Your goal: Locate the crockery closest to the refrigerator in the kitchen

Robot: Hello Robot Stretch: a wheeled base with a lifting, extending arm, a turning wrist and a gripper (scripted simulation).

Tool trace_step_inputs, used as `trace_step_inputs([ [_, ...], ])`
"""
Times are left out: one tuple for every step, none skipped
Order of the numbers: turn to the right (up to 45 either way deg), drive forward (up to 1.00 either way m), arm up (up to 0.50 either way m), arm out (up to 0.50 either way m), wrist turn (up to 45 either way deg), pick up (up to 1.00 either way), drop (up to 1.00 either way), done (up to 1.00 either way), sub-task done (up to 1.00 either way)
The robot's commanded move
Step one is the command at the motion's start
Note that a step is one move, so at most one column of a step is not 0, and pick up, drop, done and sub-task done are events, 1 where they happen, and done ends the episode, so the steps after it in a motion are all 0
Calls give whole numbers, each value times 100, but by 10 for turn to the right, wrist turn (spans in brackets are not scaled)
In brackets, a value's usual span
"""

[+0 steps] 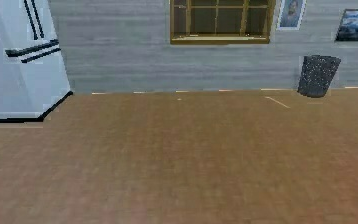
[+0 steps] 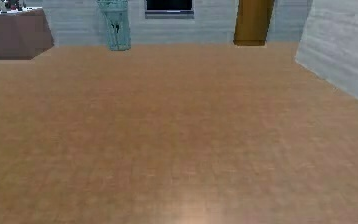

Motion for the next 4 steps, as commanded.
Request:
trace_step_inputs([
  [-330,0,0,0,0,0,0,0,0],
  [0,100,0,0,0,0,0,0,0],
  [0,100,0,0,0,0,0,0,0],
  [-30,0,0,0,0,0,0,0,0],
])
